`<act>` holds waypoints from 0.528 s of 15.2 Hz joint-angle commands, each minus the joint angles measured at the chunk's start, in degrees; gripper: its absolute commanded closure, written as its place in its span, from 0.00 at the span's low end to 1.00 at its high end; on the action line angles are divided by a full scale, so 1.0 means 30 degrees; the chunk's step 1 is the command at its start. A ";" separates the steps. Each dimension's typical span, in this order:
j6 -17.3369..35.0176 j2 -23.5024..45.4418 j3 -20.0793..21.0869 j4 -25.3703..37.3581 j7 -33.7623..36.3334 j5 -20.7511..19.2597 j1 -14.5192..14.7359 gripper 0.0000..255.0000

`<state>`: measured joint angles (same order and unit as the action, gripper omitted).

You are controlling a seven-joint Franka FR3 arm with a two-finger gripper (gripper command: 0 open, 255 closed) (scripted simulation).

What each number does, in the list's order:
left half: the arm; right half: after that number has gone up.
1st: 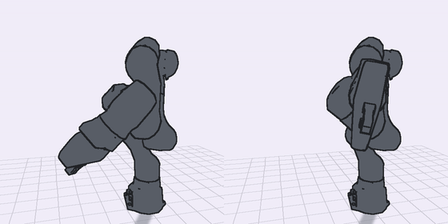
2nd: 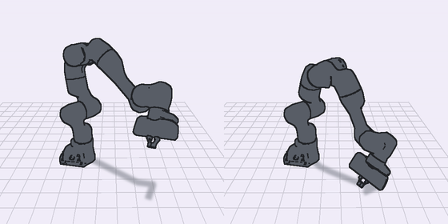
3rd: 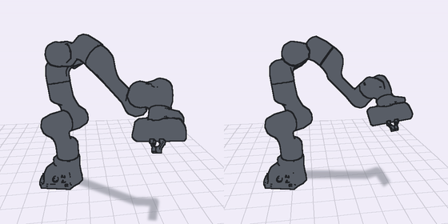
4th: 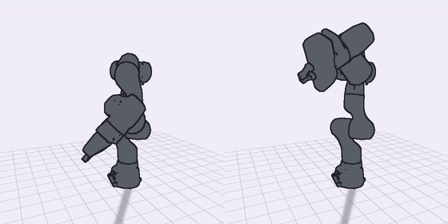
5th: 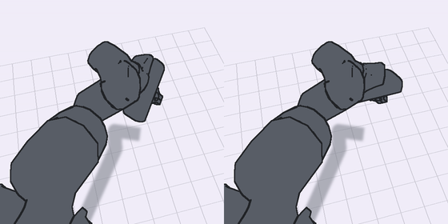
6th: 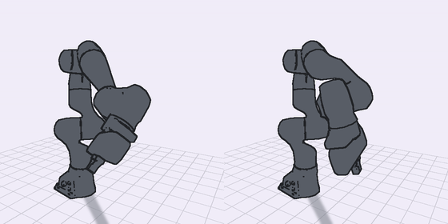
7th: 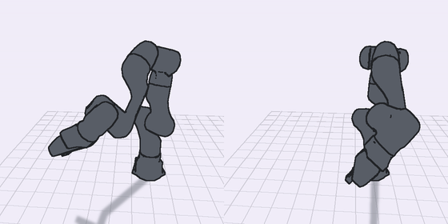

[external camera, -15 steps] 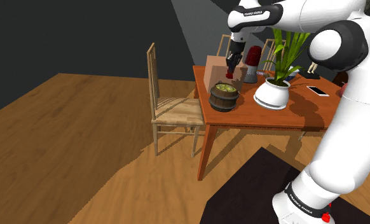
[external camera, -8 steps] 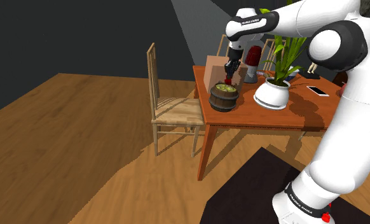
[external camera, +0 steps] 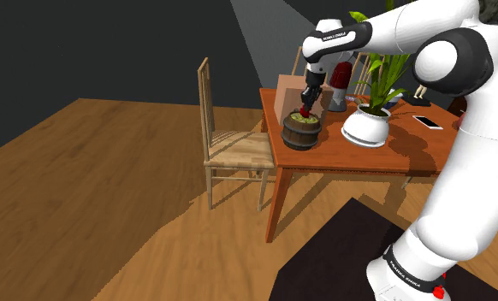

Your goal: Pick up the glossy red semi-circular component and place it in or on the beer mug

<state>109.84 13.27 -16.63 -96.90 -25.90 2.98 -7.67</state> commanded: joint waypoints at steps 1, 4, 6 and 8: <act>0.0013 0.0005 0.0000 -0.0010 -0.0001 0.0001 0.0000 1.00; 0.0009 0.0004 0.0000 -0.0008 -0.0002 0.0001 -0.0001 0.00; 0.0009 0.0004 0.0000 -0.0008 -0.0002 0.0001 0.0000 0.00; 0.0009 0.0004 0.0000 -0.0008 -0.0002 0.0001 -0.0001 0.00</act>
<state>109.87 13.28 -16.63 -96.92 -25.91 2.98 -7.68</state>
